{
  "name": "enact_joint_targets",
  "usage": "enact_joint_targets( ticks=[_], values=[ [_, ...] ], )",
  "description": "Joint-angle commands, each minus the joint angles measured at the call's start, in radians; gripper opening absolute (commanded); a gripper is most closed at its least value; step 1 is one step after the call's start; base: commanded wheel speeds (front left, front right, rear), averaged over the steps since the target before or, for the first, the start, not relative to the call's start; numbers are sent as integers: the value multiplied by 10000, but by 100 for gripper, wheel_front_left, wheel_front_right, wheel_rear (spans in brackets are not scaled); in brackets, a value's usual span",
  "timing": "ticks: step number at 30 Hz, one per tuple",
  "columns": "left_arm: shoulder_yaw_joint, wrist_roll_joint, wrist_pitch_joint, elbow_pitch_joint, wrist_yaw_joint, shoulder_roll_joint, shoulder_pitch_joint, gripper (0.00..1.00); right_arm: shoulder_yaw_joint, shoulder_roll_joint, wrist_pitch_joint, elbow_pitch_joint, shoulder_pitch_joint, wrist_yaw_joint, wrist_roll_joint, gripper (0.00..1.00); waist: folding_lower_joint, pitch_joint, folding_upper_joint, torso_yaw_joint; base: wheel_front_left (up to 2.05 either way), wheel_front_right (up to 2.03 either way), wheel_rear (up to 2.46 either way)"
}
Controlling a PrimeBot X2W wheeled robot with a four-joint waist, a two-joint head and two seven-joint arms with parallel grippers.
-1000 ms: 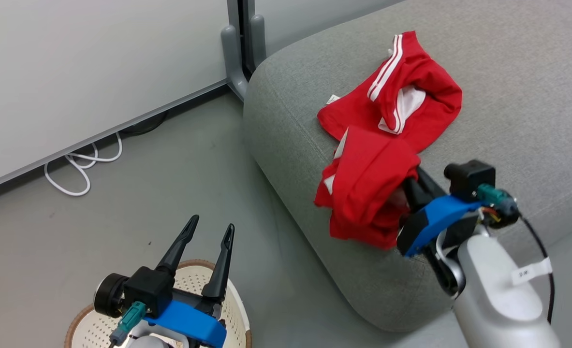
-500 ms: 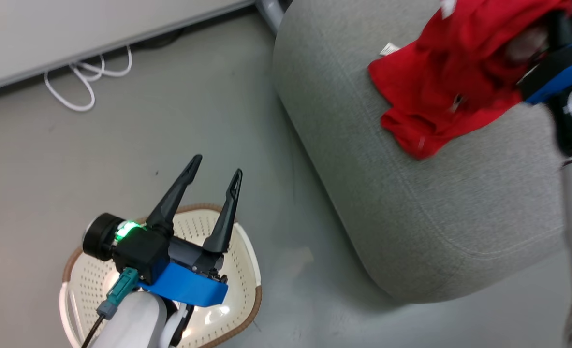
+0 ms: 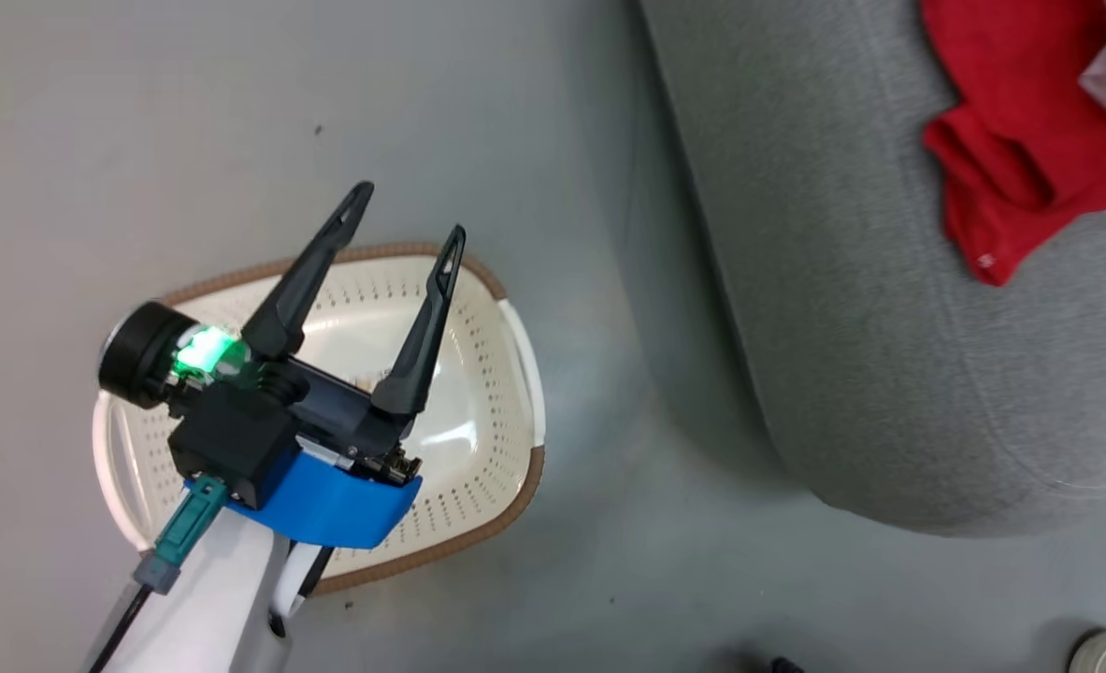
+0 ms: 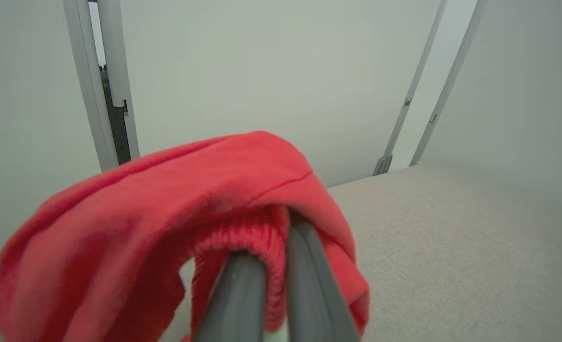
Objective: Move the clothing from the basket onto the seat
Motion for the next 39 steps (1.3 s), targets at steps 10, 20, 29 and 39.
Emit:
enact_joint_targets(
  ticks=[10, 20, 29, 39],
  values=[
    [255, 90, -30, -718, -72, 70, -306, 100, -1192, 106, -593, 1923, 382, 3, -596, 61, -2, 1269, 0, 706, 0, 0, 0],
    [246, -81, -30, -294, -73, -82, -121, 100, -830, -87, -974, 3041, 451, 3, -874, 100, -2, 574, 0, 762, 0, 0, 0],
    [243, -454, -28, 434, -73, -491, 357, 100, 397, 78, -1287, 3454, 1424, 3, -668, 100, -2, -870, 0, 817, 0, 0, 0],
    [919, -832, -30, 1255, -73, -1166, 1338, 100, 1312, 577, -2031, 2879, 3379, 3, -466, 100, -2, -2912, 0, 993, 0, 0, 0]
  ],
)
